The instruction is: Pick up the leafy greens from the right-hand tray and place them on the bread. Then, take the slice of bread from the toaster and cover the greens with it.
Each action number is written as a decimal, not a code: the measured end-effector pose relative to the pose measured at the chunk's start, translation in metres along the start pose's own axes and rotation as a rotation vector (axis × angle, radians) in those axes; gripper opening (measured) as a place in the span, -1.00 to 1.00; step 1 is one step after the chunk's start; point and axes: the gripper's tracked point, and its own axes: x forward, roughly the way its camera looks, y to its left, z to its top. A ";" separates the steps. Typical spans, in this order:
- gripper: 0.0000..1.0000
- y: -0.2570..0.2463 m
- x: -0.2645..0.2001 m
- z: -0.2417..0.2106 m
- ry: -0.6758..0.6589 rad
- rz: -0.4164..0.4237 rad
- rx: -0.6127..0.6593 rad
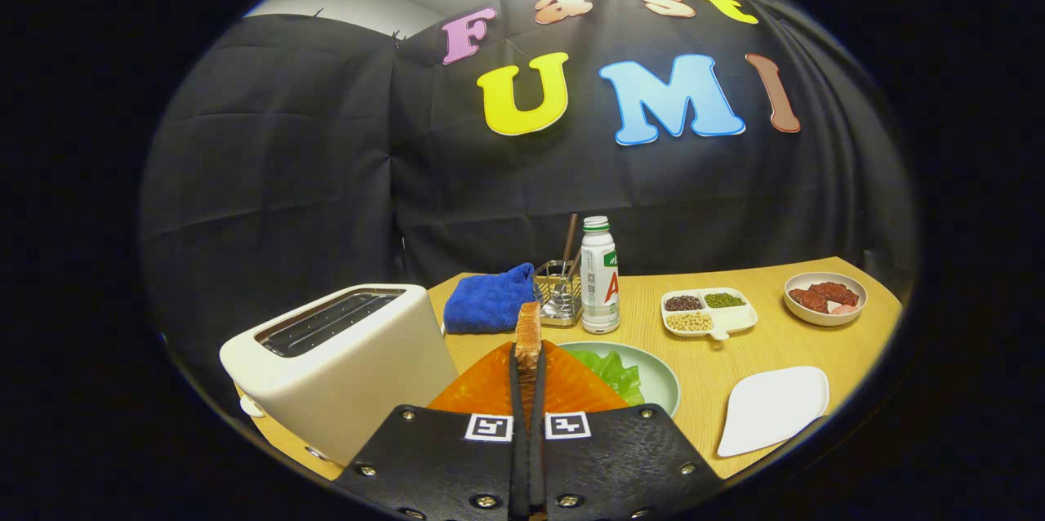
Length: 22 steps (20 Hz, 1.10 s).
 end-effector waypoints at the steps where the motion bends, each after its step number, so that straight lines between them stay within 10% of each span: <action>1: -0.99 0.002 0.001 0.001 -0.003 0.005 0.010; 11: -0.99 0.000 0.026 -0.006 0.013 0.062 0.143; 22: -0.99 -0.061 0.035 -0.027 0.071 -0.085 0.164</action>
